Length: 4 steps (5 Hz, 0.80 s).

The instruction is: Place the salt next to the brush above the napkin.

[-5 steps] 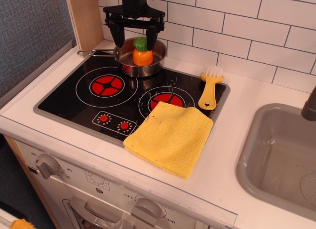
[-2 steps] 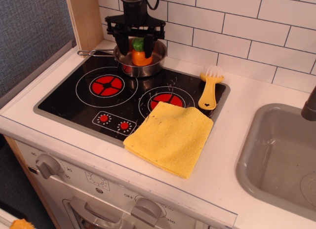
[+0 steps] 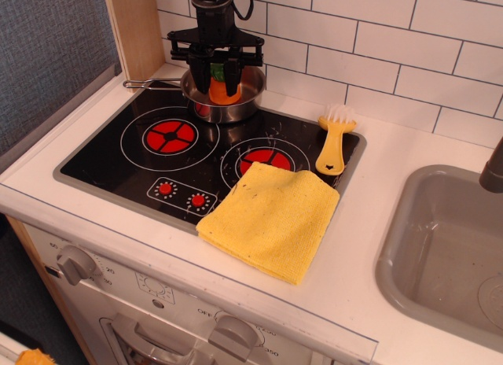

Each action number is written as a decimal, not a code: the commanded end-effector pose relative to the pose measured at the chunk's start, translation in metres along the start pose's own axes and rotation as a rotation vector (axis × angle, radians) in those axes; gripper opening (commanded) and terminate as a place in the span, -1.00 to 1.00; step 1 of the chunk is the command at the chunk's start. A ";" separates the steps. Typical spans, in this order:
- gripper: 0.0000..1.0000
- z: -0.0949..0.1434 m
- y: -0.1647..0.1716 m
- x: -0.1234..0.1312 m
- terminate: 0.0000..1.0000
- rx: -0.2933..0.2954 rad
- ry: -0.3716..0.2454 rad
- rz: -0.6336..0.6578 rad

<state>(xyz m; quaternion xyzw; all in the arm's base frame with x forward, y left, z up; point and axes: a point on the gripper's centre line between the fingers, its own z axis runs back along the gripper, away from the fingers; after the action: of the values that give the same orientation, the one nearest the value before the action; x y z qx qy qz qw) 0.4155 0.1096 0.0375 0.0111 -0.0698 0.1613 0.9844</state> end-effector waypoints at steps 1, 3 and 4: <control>-1.00 0.109 -0.009 -0.008 -1.00 0.006 -0.258 -0.039; -1.00 0.113 -0.052 -0.054 -1.00 -0.068 -0.248 -0.175; -1.00 0.094 -0.074 -0.069 -1.00 -0.076 -0.192 -0.243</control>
<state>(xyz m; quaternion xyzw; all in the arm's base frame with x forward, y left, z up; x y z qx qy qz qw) 0.3649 0.0075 0.1078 -0.0020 -0.1490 0.0368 0.9882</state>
